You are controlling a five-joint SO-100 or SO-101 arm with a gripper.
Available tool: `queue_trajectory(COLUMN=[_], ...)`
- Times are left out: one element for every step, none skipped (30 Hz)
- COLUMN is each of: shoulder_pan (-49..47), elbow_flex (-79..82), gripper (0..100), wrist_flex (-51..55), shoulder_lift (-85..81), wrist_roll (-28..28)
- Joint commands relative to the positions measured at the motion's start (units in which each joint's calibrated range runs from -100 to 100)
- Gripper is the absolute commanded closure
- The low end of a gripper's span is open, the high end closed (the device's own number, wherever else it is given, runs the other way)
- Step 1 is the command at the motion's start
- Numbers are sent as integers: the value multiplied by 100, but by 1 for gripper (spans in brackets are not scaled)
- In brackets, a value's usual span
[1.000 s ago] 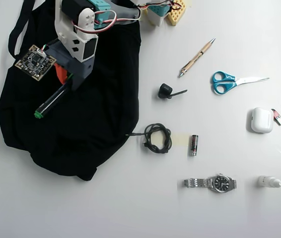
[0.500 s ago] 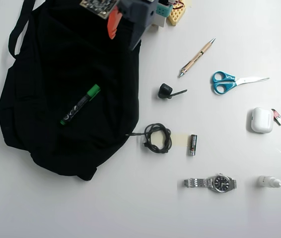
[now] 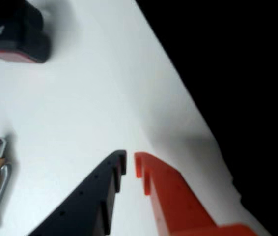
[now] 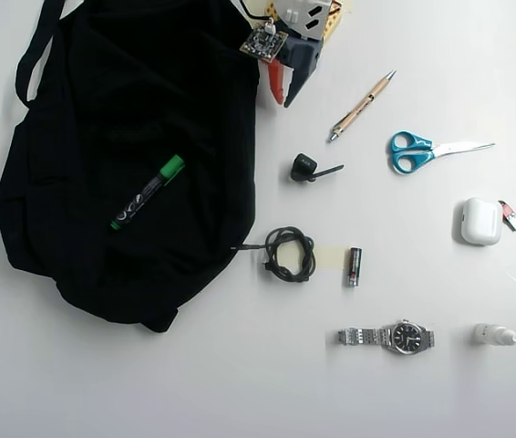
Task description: Put the whiteboard marker into the black bag
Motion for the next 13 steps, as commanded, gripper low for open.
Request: queue_trajectory(shoulder_pan=[8, 8, 0, 0, 0, 0, 0, -7, -7, -7, -7, 0, -7], elbow_flex=[20, 20, 20, 20, 20, 20, 20, 20, 20, 20, 20, 20, 20], gripper=[98, 98, 98, 98, 98, 98, 98, 98, 98, 98, 98, 98, 98], wrist_flex=[83, 83, 83, 83, 83, 83, 83, 83, 83, 83, 83, 83, 83], shoulder_lift=[-59, -59, -59, -59, -59, -59, -59, -59, -59, -59, -59, -59, -59], wrist_roll=[-1, 4, 10, 10, 10, 10, 10, 20, 20, 20, 10, 15, 25])
